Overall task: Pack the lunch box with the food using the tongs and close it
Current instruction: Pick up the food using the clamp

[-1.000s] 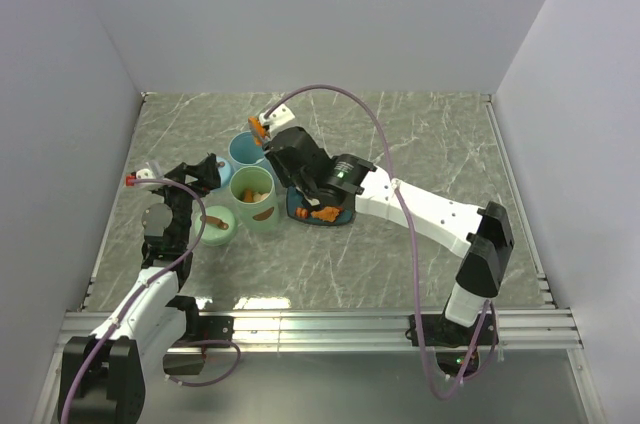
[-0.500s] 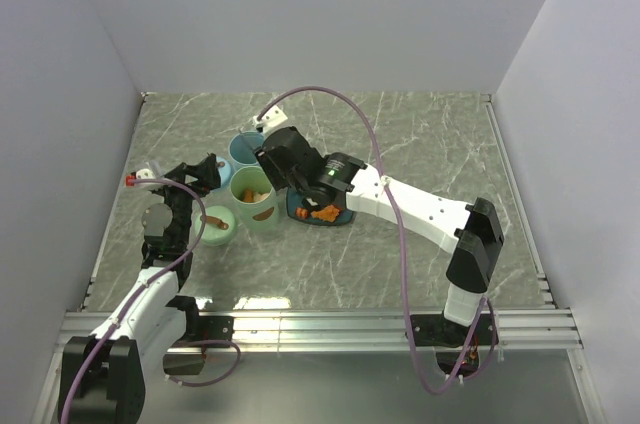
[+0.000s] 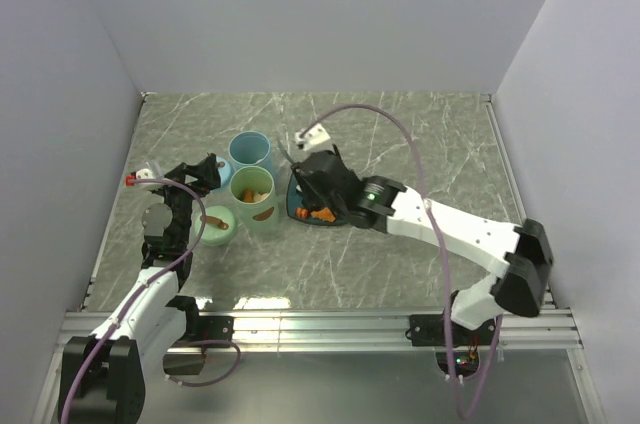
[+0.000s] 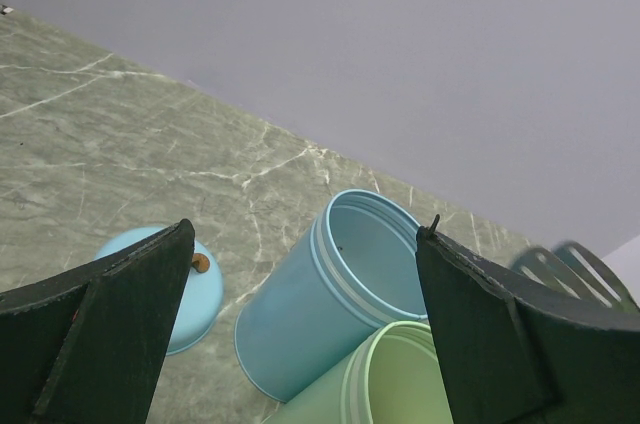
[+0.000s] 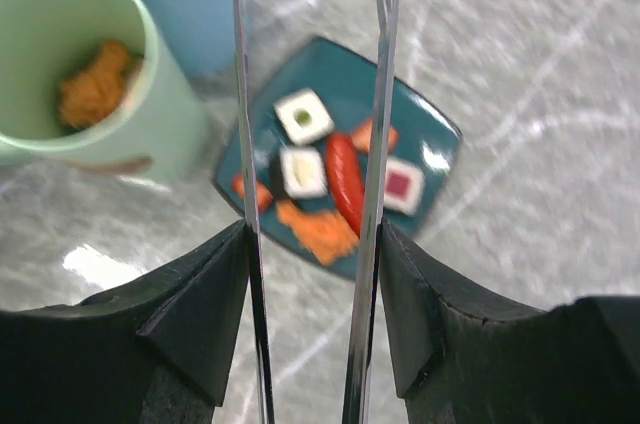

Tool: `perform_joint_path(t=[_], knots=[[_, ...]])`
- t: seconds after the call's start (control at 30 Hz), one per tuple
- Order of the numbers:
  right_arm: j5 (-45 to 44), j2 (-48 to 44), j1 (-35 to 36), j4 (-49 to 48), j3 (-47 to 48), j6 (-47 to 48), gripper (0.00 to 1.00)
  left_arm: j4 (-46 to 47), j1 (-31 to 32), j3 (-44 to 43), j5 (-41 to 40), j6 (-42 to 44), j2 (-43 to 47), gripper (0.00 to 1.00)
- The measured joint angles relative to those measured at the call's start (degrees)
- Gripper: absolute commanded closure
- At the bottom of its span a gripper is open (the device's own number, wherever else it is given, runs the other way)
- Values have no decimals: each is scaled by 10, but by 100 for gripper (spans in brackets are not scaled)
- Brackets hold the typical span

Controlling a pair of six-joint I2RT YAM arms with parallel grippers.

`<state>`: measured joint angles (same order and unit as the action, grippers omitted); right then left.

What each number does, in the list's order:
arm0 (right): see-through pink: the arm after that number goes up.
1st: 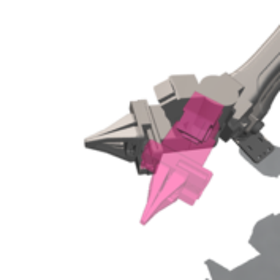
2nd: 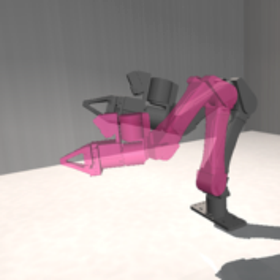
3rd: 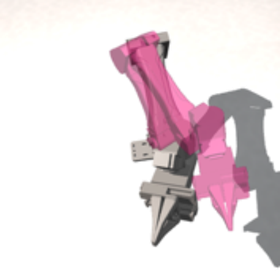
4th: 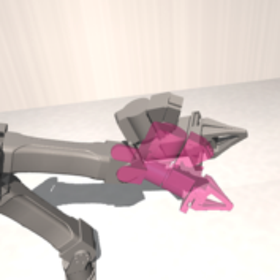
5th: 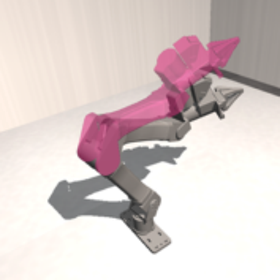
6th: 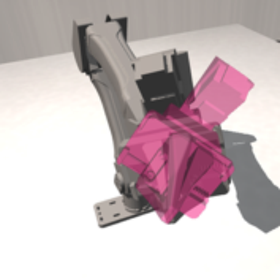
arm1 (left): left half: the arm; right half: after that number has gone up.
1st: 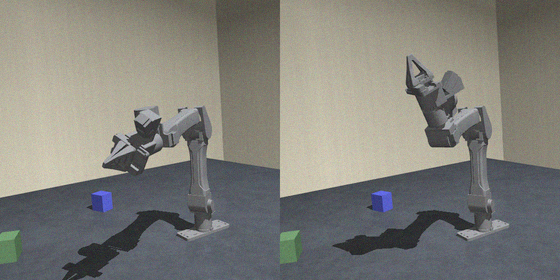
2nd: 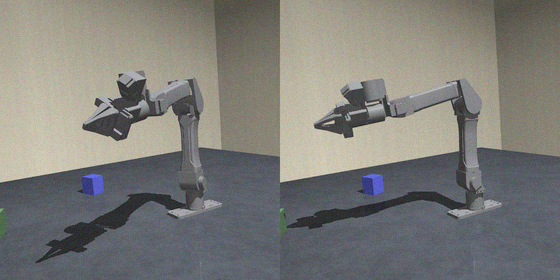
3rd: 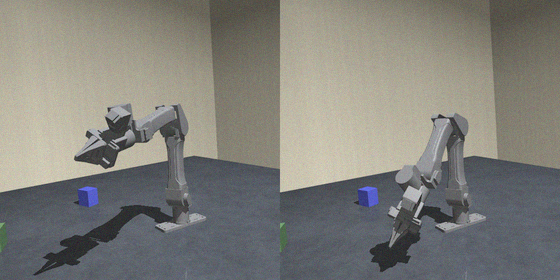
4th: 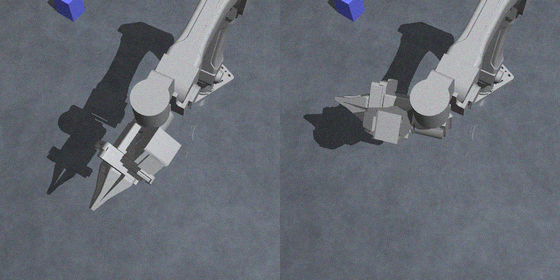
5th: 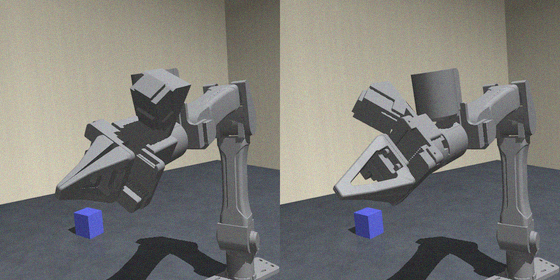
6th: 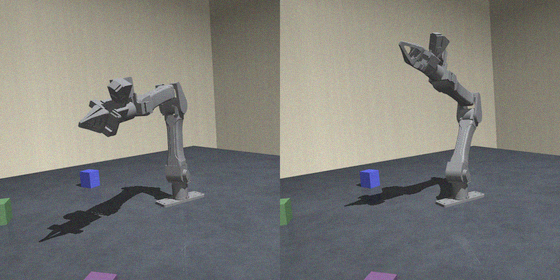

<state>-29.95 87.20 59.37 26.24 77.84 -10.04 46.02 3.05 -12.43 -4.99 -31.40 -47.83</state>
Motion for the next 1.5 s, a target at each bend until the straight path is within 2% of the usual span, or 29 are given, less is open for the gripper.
perform_joint_path(t=[0.2, 0.47, 0.9, 1.5], knots=[[-13, -82, 0, 5, -98, -49, 39, 0, 0, 0, 0, 0, 0, 1], [7, -90, 0, 13, -164, -82, 38, 0, -1, 0, 0, 0, -1, 0], [44, 2, -2, 20, -141, -81, 37, 0, -1, 0, 0, -2, -1, 1], [81, 60, -40, 12, -86, -47, 37, 0, -1, 0, 0, -8, 0, 1]])
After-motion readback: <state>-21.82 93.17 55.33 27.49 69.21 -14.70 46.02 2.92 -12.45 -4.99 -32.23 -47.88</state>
